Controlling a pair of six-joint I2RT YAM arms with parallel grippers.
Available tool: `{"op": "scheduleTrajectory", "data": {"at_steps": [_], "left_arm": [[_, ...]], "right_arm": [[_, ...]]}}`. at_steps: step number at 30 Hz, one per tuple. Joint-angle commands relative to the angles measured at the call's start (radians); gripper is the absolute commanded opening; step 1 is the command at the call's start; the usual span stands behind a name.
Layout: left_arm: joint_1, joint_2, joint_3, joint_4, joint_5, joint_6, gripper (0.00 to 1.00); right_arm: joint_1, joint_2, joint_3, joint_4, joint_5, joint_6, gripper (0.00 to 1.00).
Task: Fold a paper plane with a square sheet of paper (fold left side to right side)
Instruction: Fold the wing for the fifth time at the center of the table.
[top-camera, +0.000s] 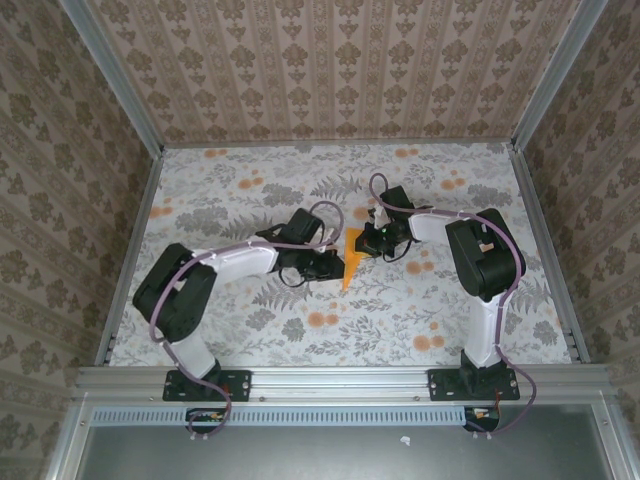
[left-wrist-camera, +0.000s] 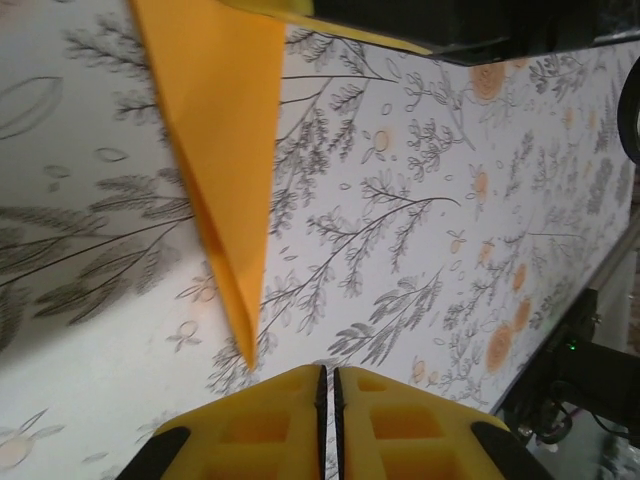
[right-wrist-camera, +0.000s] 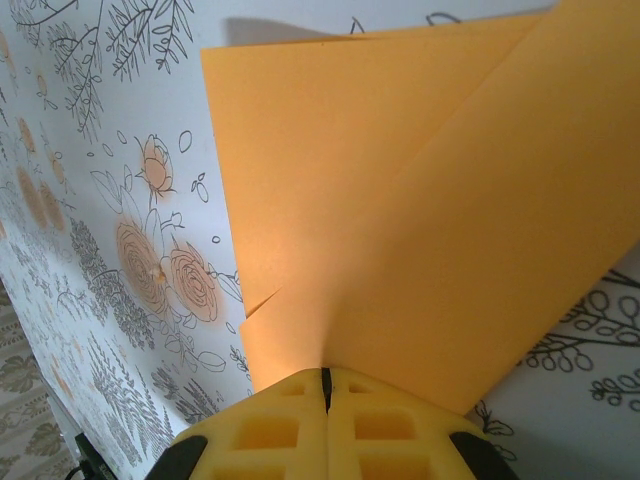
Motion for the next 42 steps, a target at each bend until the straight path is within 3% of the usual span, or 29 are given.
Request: {"op": "scheduleTrajectory", "data": {"at_steps": [1, 13, 42], "left_arm": [[-0.016, 0.079, 0.057, 0.073, 0.101, -0.02, 0.12], [-0.023, 0.199, 0.097, 0.068, 0.08, -0.004, 0.12], [-0.021, 0.17, -0.065, 0.112, 0.073, -0.047, 0.09]], "right_arm": [[-0.008, 0.05, -0.018, -0.106, 0.09, -0.022, 0.0], [-0.008, 0.055, -0.017, -0.112, 0.088, -0.023, 0.0], [-0.016, 0.062, 0.015, -0.177, 0.122, -0.035, 0.0]]}}
